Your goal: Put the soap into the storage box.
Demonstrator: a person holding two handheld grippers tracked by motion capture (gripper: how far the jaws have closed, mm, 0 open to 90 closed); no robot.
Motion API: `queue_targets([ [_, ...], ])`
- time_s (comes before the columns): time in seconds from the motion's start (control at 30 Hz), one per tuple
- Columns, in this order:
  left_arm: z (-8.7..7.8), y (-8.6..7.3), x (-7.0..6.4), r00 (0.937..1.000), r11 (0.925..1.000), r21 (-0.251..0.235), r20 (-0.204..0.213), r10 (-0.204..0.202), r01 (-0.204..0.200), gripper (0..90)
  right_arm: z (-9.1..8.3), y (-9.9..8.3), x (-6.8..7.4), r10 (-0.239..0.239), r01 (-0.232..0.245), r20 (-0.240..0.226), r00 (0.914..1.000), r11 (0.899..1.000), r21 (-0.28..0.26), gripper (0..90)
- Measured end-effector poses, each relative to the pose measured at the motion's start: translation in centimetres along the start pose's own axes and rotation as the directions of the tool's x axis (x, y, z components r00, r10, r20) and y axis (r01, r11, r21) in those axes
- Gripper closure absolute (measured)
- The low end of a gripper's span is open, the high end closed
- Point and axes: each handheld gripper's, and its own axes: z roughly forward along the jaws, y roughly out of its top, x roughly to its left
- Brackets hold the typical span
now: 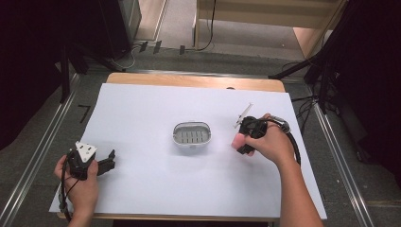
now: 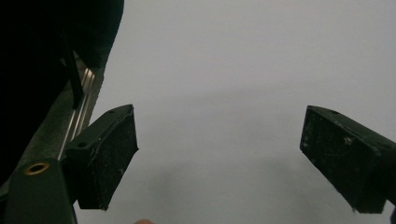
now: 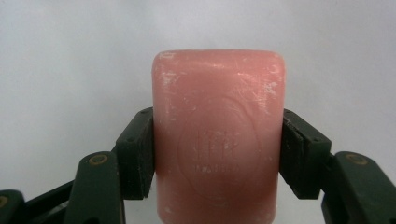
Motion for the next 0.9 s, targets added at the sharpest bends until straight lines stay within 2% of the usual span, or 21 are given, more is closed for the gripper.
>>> queue_targets([
  [0.37,0.0,0.0,0.0,1.0,1.0,-0.001,0.001,-0.004,0.004,11.7,-0.7,2.6,0.8,-0.062,0.063,0.012,0.998,0.998,-0.023,38.9],
  [0.4,0.0,0.0,0.0,1.0,1.0,-0.001,0.002,-0.004,0.004,11.7,-0.7,2.8,1.0,-0.057,0.057,0.006,0.9984,0.998,-0.023,38.9],
  [0.77,0.0,0.0,0.0,1.0,1.0,-0.001,0.003,-0.004,0.004,11.7,-0.8,5.1,1.7,-0.12,0.12,0.001,0.9928,0.992,-0.036,38.8],
  [0.9,0.0,0.0,0.1,1.0,1.0,-0.002,0.003,-0.004,0.004,11.7,-1.0,5.8,2.0,-0.128,0.128,-0.004,0.9918,0.991,-0.039,38.9],
])
